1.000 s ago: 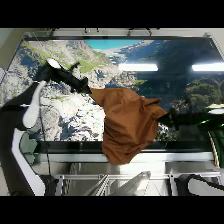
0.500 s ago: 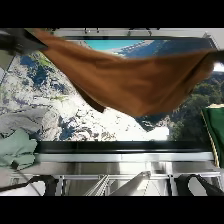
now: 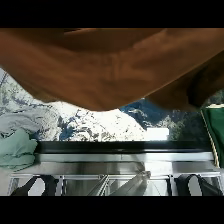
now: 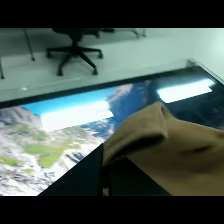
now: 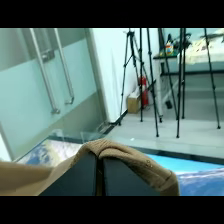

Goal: Fold the shirts.

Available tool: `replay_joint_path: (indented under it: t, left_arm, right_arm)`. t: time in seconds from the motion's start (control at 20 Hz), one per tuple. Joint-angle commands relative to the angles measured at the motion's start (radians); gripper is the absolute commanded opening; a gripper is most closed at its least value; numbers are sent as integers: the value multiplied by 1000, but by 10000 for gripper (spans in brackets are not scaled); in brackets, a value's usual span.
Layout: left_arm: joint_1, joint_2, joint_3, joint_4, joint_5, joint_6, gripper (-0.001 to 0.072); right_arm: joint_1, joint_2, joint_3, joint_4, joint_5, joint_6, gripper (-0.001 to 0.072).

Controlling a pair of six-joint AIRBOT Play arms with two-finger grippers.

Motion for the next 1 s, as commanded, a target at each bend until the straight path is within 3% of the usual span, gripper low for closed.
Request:
replay_joint_path:
  t: [0.0, 0.15, 0.3, 0.45, 0.6, 0.65, 0.7, 0.75, 0.8, 0.95]
  left_arm:
    - [19, -79, -1, 3, -4, 41, 21]
    - [-101, -286, -1, 8, -54, 100, 21]
    - [-228, -511, -1, 80, -61, 110, 20]
    - [-326, -732, -1, 260, -14, 110, 19]
    - [-360, -903, 0, 327, 84, 109, 20]
    - [-354, -942, 0, 328, 100, 102, 107]
    - [-341, -966, 0, 329, 100, 82, 380]
    - [-320, -975, 0, 331, 98, 71, 662]
    - [-291, -975, 0, 331, 94, 39, 710]
    - [-171, -941, -1, 332, -31, -52, 708]
  right_arm:
    - [53, -94, 5, 14, -43, -108, 28]
    - [217, -312, 2, -29, -55, -179, 28]
    - [355, -561, 2, -188, -101, -179, 28]
    - [414, -787, 2, -230, -164, -176, 29]
    - [440, -946, 3, -225, -303, -176, 39]
    - [435, -970, 3, -218, -311, -164, 215]
    - [423, -976, 4, -219, -303, -140, 408]
    - [402, -969, 5, -219, -270, -119, 413]
    - [368, -947, 5, -228, -219, -99, 413]
    - [229, -870, 3, -302, 38, -12, 409]
